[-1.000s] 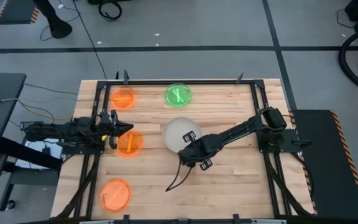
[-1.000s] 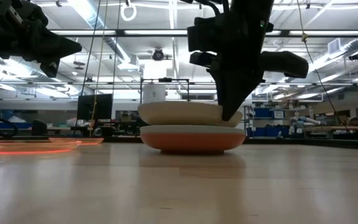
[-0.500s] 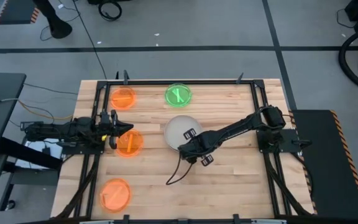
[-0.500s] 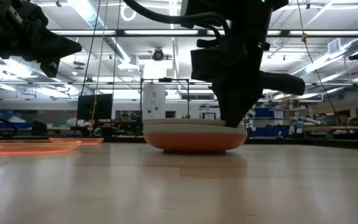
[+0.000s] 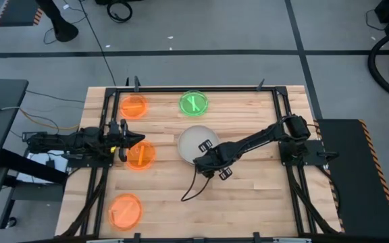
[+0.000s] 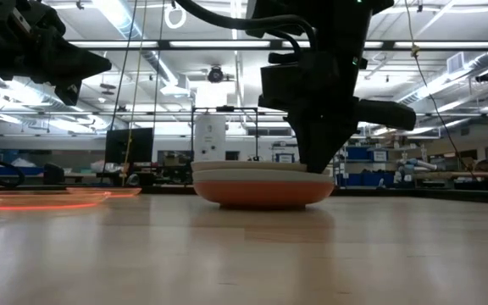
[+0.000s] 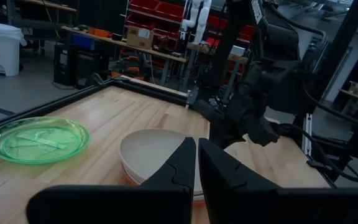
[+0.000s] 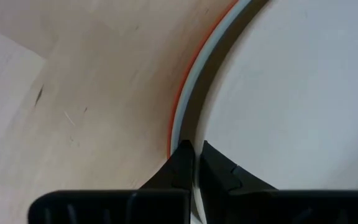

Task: Stack plastic plates
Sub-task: Stack the brown plate on top of the gray plate, then stack the middle orange plate on top of the top orange plate

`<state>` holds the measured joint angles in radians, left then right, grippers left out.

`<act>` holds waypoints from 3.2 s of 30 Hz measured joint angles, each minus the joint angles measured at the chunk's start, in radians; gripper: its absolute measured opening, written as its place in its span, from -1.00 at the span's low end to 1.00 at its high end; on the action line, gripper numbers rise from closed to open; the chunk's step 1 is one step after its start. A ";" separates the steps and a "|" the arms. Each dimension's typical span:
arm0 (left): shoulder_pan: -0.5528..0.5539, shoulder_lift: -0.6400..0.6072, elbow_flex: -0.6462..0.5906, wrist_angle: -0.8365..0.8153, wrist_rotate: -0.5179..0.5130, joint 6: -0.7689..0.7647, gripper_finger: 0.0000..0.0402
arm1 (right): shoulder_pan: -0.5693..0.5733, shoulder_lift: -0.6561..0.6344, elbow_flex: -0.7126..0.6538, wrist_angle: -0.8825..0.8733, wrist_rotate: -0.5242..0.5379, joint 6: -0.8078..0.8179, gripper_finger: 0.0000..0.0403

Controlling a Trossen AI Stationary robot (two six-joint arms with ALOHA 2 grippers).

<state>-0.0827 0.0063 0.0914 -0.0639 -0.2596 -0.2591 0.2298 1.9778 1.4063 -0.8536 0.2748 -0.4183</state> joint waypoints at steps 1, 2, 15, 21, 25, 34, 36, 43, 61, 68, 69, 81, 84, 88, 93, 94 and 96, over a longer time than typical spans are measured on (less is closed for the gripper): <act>0.000 0.000 0.000 0.000 0.000 0.000 -0.86 | 0.002 0.000 0.000 0.000 0.000 0.000 -0.90; 0.000 0.000 0.000 0.000 0.000 0.000 -0.86 | 0.003 0.000 0.000 0.000 0.000 0.000 -0.89; 0.000 0.000 0.000 0.000 0.000 0.000 -0.86 | 0.023 0.000 0.008 -0.025 0.055 -0.004 -0.54; 0.000 0.000 0.000 0.000 0.000 0.000 -0.86 | 0.039 0.000 0.083 -0.108 0.096 -0.001 -0.50; 0.000 0.000 0.000 0.000 0.000 0.000 -0.86 | 0.052 0.000 0.127 -0.127 0.092 -0.001 -0.49; 0.000 0.000 0.000 0.000 0.000 0.000 -0.86 | 0.070 -0.001 0.152 -0.161 0.049 0.018 -0.49; 0.000 0.000 0.000 0.000 0.000 0.000 -0.86 | 0.069 -0.001 0.152 -0.157 0.043 0.059 -0.49; 0.000 0.000 0.000 0.000 0.000 0.000 -0.86 | 0.054 -0.001 0.152 -0.153 0.045 0.128 -0.49; 0.000 0.000 0.000 0.000 0.000 0.000 -0.86 | 0.116 -0.010 0.296 0.108 0.038 0.520 -0.49; 0.000 0.000 0.000 0.000 0.000 0.000 -0.86 | 0.116 -0.010 0.296 0.142 0.015 0.478 -0.49; 0.000 0.000 0.000 0.000 0.000 -0.002 -0.86 | 0.117 -0.013 0.296 0.134 0.015 0.479 -0.49; -0.086 0.121 0.000 0.324 0.121 -0.097 -0.94 | 0.209 -0.041 0.296 -0.148 0.079 0.718 -0.49; -0.149 0.261 0.001 0.429 0.111 -0.098 -0.97 | 0.225 -0.048 0.296 -0.222 0.155 0.766 -0.49; -0.243 0.476 0.087 0.444 0.038 -0.096 -0.97 | 0.228 -0.052 0.296 -0.324 0.256 0.867 -0.49; -0.349 0.731 0.299 0.191 -0.097 -0.099 -0.97 | 0.214 -0.061 0.296 -0.441 0.320 0.964 -0.48; -0.366 0.773 0.347 0.118 -0.118 -0.110 -0.97 | 0.211 -0.062 0.296 -0.459 0.328 0.977 -0.47; -0.395 0.852 0.432 -0.022 -0.140 -0.160 -0.95 | 0.208 -0.068 0.296 -0.495 0.346 0.997 -0.45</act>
<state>-0.4776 0.8583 0.5236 -0.0854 -0.3995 -0.4195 0.4375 1.9098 1.7023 -1.3487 0.6207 0.5789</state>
